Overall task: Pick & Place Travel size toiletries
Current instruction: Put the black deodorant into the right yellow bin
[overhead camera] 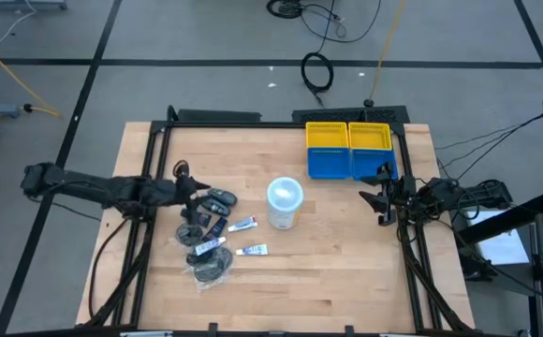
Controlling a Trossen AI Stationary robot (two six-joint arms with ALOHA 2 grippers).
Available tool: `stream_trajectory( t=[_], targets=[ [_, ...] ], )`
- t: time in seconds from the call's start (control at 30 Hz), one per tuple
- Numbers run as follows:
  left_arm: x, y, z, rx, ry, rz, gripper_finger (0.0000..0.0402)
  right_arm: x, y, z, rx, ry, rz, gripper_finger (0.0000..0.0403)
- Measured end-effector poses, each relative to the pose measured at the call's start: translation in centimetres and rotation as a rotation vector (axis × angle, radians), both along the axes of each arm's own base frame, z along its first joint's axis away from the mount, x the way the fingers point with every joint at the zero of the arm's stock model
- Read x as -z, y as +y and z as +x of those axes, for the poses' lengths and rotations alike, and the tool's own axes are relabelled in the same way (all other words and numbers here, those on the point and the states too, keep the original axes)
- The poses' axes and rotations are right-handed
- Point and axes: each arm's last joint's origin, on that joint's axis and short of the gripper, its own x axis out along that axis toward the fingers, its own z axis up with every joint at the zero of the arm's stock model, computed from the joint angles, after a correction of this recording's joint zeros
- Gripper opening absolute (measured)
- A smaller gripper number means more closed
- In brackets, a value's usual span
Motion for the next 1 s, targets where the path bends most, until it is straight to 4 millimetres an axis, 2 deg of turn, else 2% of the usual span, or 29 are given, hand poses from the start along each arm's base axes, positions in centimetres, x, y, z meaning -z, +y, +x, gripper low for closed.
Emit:
stream_trajectory(
  t=[0.1, 0.57, 0.73, 0.9, 1.0],
  targets=[
    [-0.2, 0.2, 0.2, 0.039, 0.048, -0.028, 0.0143, 0.0, 0.0, 0.0, 0.0, 0.003, -0.001, 0.0196],
    [1.7, 0.2, 2.6, -0.01, 0.162, -0.075, 0.0143, 0.4, 0.1, 0.4, 0.002, 0.054, -0.013, 0.0196],
    [0.4, 0.1, 3.3, 0.003, 0.216, -0.099, 0.0143, 0.4, 0.1, 0.5, 0.002, 0.053, -0.013, 0.0196],
    [-1.7, 0.2, 3.8, -0.042, 0.419, -0.092, 0.0143, 0.4, 0.1, 0.5, 0.002, 0.053, -0.013, 0.0196],
    [-2.3, 0.1, 4.4, -0.051, 0.529, -0.087, 0.0143, 0.4, 0.1, 0.5, 0.002, 0.053, -0.013, 0.0196]
  ],
)
